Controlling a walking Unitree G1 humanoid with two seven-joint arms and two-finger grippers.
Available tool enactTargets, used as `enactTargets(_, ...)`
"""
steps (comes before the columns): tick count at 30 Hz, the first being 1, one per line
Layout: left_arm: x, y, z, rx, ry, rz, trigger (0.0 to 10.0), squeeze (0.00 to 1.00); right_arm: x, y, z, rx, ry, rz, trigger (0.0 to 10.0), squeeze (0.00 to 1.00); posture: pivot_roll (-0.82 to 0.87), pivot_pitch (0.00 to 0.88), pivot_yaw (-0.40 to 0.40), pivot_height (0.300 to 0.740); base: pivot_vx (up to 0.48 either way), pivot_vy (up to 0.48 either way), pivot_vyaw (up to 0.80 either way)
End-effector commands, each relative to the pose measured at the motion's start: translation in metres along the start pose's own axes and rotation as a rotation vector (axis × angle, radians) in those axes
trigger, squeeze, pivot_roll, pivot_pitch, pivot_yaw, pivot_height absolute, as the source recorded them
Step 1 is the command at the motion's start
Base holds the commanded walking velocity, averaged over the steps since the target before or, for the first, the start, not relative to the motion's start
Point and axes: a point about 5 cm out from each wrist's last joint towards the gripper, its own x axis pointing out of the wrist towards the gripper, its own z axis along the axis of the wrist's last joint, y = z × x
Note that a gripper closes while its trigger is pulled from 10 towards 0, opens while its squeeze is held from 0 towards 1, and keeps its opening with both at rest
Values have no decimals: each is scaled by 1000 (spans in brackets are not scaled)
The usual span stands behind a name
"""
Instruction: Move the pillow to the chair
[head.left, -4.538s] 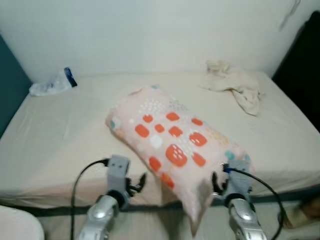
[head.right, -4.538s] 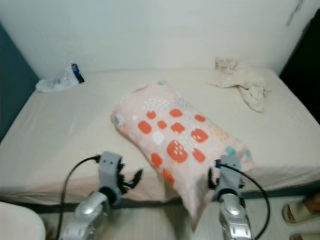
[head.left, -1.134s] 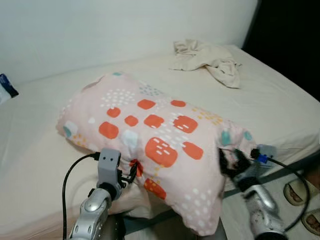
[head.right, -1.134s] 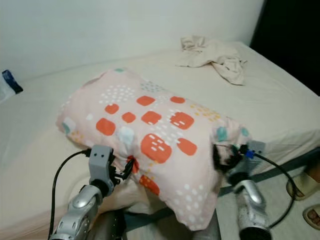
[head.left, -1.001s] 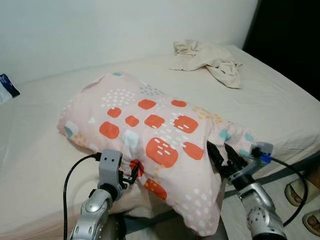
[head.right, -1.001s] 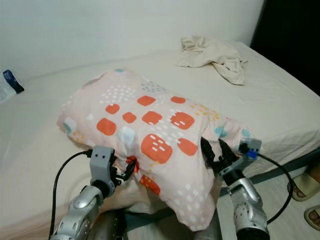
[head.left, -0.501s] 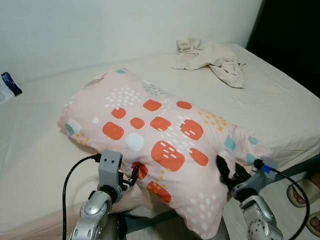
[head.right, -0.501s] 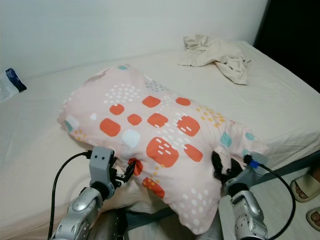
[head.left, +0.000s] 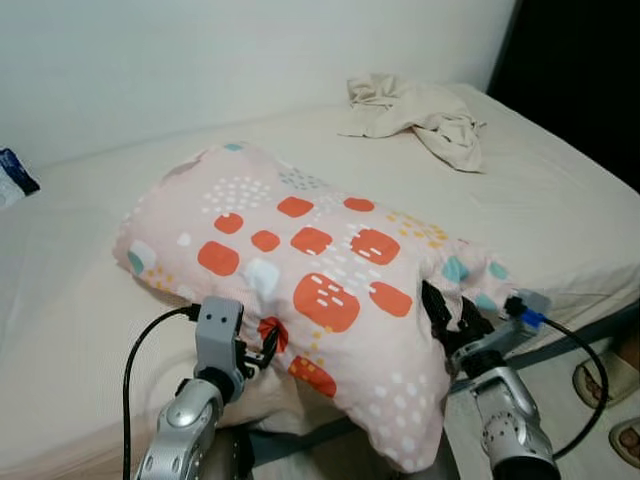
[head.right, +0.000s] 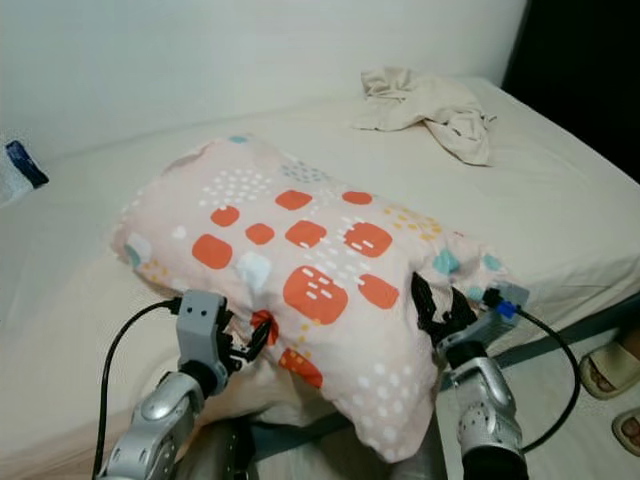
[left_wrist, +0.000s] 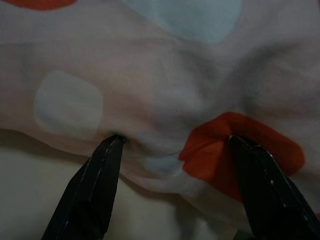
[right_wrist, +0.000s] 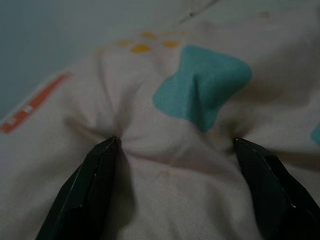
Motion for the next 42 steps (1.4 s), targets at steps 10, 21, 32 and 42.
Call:
enactTargets(10, -7, -11, 10, -123, -17, -110, 10000, 0, 1, 9, -48, 95, 186, -40, 10000, 0, 25, 215, 94, 570, 0, 0, 0)
enactTargets(21, -13, -3, 5, -483, 95, -187, 10000, 0, 14, 25, -48, 73, 179, 42, 10000, 0, 24, 228, 101, 570, 0, 0, 0)
enactTargets(32, -10, 3, -15, -555, 221, 66, 10000, 0, 17, 25, -38, 32, 138, 63, 10000, 0, 10, 238, 97, 570, 0, 0, 0)
enactTargets(42, -8, 23, -10, -877, 134, 198, 10000, 0, 19, 30, -38, 26, 131, 88, 10000, 0, 11, 237, 92, 570, 0, 0, 0)
